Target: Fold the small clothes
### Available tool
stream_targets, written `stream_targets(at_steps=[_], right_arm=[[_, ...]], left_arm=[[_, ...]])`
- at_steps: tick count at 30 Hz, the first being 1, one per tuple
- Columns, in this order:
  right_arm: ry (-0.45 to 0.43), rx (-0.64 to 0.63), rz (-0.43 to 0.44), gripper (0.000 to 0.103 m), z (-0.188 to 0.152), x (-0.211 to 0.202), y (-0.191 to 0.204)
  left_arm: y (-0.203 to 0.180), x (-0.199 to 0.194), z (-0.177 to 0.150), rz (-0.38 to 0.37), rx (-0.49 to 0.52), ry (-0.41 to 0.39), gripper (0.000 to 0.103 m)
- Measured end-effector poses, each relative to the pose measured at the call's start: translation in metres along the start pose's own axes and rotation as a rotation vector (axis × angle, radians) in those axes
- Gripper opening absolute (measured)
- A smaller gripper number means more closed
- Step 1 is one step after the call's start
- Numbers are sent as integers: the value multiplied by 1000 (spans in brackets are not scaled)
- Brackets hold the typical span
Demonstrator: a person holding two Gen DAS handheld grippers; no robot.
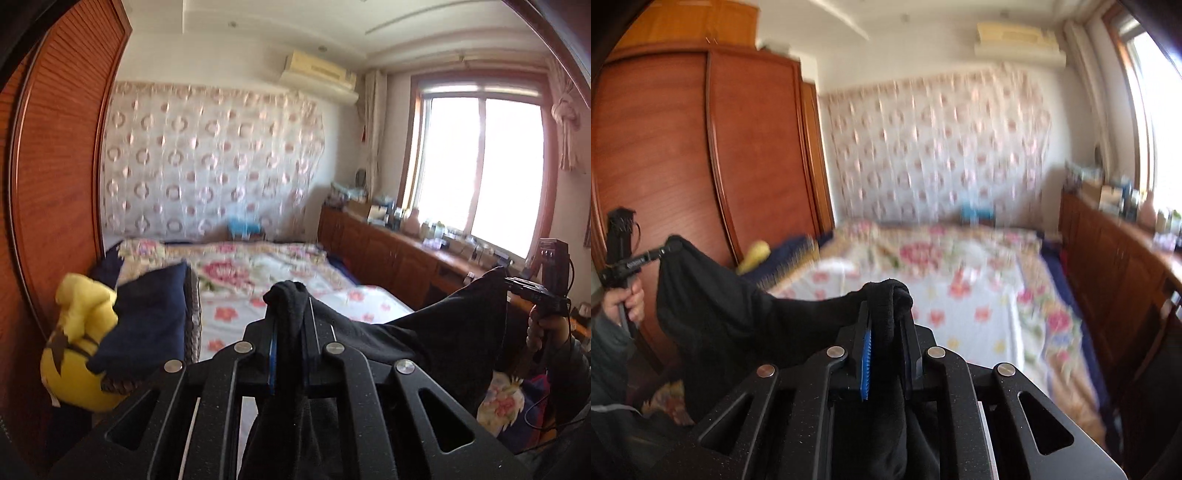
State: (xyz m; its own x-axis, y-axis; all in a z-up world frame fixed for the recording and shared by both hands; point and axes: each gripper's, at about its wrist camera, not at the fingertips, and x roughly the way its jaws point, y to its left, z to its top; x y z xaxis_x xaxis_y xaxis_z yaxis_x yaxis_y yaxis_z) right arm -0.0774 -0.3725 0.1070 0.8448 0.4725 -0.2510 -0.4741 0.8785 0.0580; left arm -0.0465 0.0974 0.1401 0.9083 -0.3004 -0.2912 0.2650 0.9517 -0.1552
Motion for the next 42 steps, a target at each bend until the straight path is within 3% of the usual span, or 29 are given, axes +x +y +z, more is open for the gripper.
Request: stream_targets(at_steps=[5, 11, 20, 23, 27, 34, 35, 38, 40, 42], right_arm=[[-148, -70, -19, 12, 57, -68, 5], [-257, -168, -45, 12, 105, -122, 20], [-339, -196, -89, 12, 138, -149, 26], [-321, -203, -127, 12, 139, -119, 29], [-233, -186, -172, 12, 143, -59, 36], [13, -113, -232, 12, 117, 99, 2], [43, -94, -239, 13, 110, 122, -4], [227, -49, -259, 24, 84, 205, -21], [294, -9, -290, 29, 63, 239, -29], [327, 32, -302, 37, 45, 256, -31]], left_arm=[[0, -41, 38, 22, 31, -124, 10], [-9, -76, 81, 15, 84, -248, 10], [-8, -76, 129, 11, 111, -332, 10], [-6, -54, 140, 40, 115, -327, 10], [1, 9, 146, 104, 122, -261, 10], [30, 155, 106, 214, 118, -73, 11], [35, 177, 99, 237, 132, -50, 14], [60, 247, 72, 254, 103, 137, 25], [76, 267, 47, 219, 27, 212, 34], [72, 269, 24, 204, 25, 242, 40]])
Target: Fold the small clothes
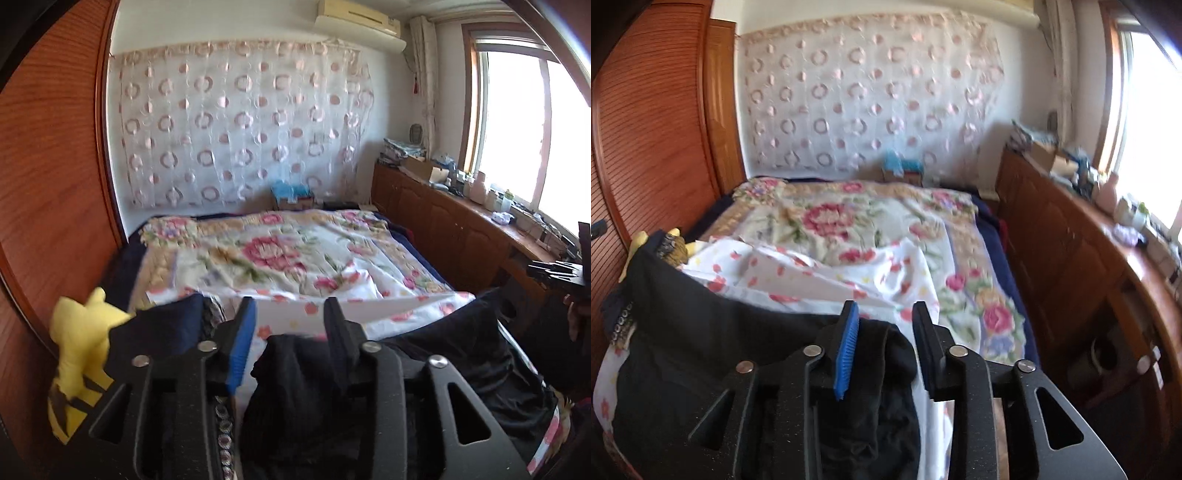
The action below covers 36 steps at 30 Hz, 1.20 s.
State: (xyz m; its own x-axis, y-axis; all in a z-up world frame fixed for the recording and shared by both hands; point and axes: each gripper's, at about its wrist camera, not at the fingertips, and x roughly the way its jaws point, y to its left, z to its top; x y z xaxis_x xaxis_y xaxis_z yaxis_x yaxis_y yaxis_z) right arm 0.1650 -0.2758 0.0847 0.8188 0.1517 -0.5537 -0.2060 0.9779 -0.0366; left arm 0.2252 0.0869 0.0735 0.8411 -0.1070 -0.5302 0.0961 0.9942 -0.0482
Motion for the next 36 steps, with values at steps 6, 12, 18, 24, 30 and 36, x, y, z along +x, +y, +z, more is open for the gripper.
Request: stream_targets(at_steps=[6, 12, 18, 24, 30, 36], right_arm=[[59, 9, 76, 41, -23, 15, 18], [102, 44, 118, 41, -47, 12, -49], [178, 99, 121, 41, -60, 25, -64], [208, 83, 134, 41, -58, 38, -48], [177, 59, 95, 41, -60, 40, -50], [177, 29, 68, 42, -65, 41, -45]], left_arm=[[-23, -1, -63, -36, 24, 110, 52], [-32, 7, -102, -68, 24, 215, 54], [-41, 28, -132, -75, 27, 307, 54], [-39, 32, -140, -81, -5, 317, 54], [-35, 34, -137, -71, -70, 321, 54], [-21, 41, -142, -47, -138, 334, 54]])
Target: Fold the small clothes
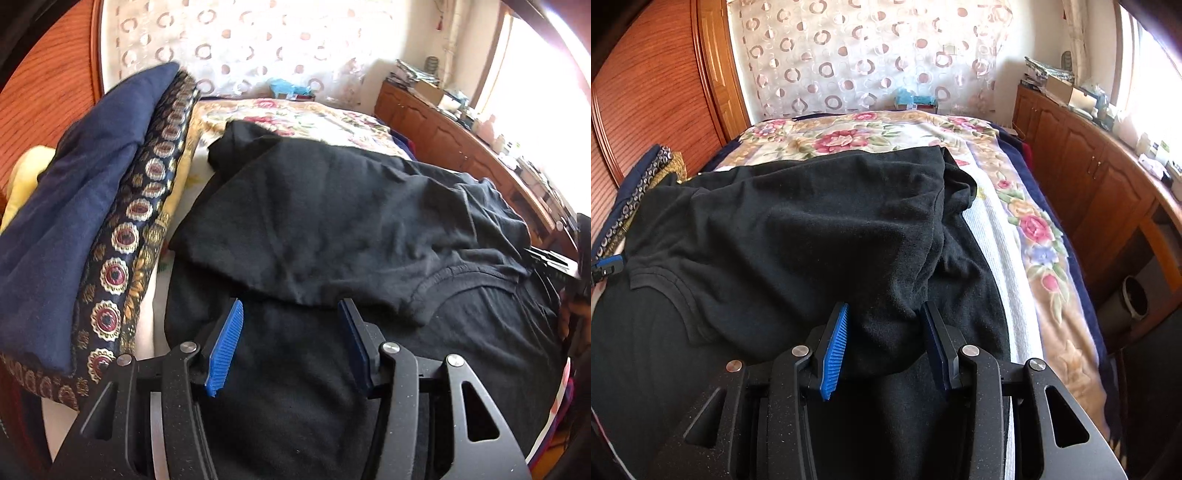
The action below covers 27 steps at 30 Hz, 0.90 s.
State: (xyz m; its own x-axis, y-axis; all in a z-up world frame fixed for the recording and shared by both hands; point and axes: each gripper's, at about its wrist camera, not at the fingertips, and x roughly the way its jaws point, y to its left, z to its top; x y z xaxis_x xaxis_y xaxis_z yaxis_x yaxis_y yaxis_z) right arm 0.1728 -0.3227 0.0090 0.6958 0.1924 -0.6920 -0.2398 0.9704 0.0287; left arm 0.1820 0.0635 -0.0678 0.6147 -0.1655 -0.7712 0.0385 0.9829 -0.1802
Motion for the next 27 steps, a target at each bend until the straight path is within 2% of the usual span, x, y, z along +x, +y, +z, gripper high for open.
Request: stream_targets(at_steps=[7, 15, 16, 17, 18, 19, 20, 22, 24, 25, 26, 27], right_arm=[[1, -23, -21, 42, -5, 8, 6], [1, -28, -22, 42, -6, 7, 7], [1, -28, -22, 42, -6, 7, 7], [2, -28, -22, 42, -6, 7, 7], [1, -28, -22, 42, -6, 7, 7], [1, -28, -23, 42, -6, 7, 7], [1, -27, -22, 42, -6, 7, 7], [0, -27, -22, 40, -7, 5, 6], [-3, -22, -19, 29, -7, 4, 5], [-5, -20, -10, 16, -7, 3, 3], [-13, -17, -2, 10, -6, 1, 3], [-24, -22, -4, 10, -6, -1, 4]], left_arm=[[1, 10, 15, 62, -26, 8, 54], [8, 24, 35, 62, -103, 6, 54], [6, 25, 35, 69, -93, 5, 47], [3, 26, 36, 101, -67, 6, 33], [1, 27, 35, 117, -48, 5, 27], [0, 27, 34, 108, -41, 4, 19], [0, 26, 34, 99, -39, 0, 7], [-1, 21, 32, 101, -23, -21, 5], [-5, 11, 30, 105, -1, -60, 4], [-6, 6, 29, 106, 7, -75, 4], [-7, -1, 28, 102, 18, -96, 4], [-11, -9, 27, 110, 39, -121, 4]])
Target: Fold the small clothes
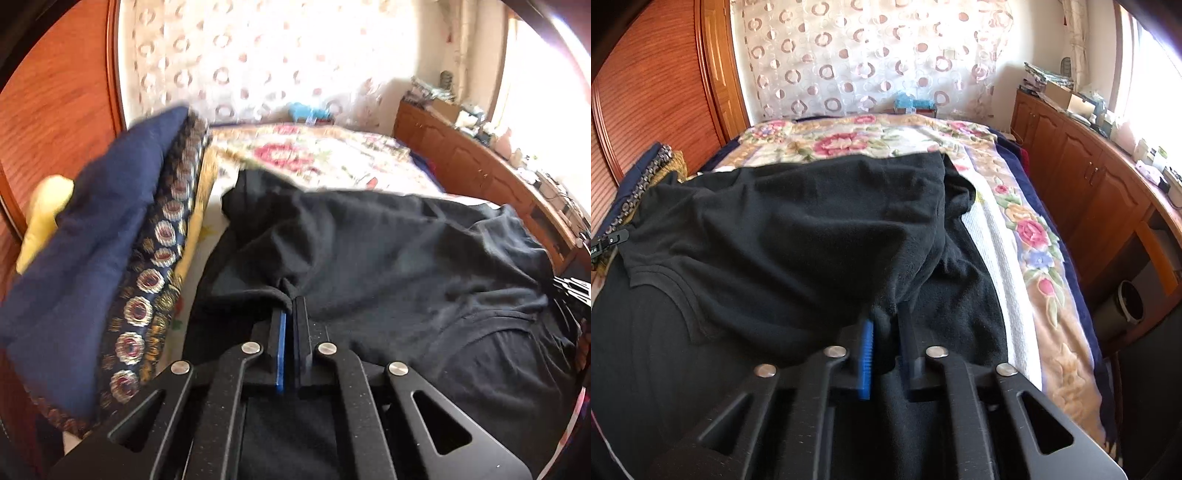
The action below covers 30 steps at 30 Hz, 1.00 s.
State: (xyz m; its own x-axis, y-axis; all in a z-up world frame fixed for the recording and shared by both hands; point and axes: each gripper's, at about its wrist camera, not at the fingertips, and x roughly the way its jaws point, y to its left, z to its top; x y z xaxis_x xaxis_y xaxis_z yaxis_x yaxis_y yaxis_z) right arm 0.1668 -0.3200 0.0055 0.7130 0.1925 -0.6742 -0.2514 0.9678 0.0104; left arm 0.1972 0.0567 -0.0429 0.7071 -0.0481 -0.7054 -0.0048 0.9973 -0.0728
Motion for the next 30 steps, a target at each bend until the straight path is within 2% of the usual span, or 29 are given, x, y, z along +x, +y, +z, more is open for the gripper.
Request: stream_targets(at_steps=[2, 4, 11, 13, 19, 26, 30], right_arm=[[-24, -22, -10, 7, 1, -7, 4], [-61, -41, -27, 5, 3, -18, 8], [-178, -4, 4, 5, 14, -60, -2], [-186, -8, 20, 5, 12, -68, -4], [-228, -9, 65, 5, -7, -101, -9], [-260, 15, 106, 5, -42, -136, -22], [-284, -4, 99, 5, -54, -152, -20]], left_arm=[[-3, -13, -1, 13, 27, -34, 3], [-3, -27, -2, -5, 31, -65, 3], [-6, -65, -5, -78, 18, -141, 3], [-10, -76, -6, -94, 16, -162, 3], [-12, -118, -31, -143, 19, -220, 3], [-17, -146, -60, -187, 26, -215, 3], [-22, -167, -69, -196, 47, -234, 3]])
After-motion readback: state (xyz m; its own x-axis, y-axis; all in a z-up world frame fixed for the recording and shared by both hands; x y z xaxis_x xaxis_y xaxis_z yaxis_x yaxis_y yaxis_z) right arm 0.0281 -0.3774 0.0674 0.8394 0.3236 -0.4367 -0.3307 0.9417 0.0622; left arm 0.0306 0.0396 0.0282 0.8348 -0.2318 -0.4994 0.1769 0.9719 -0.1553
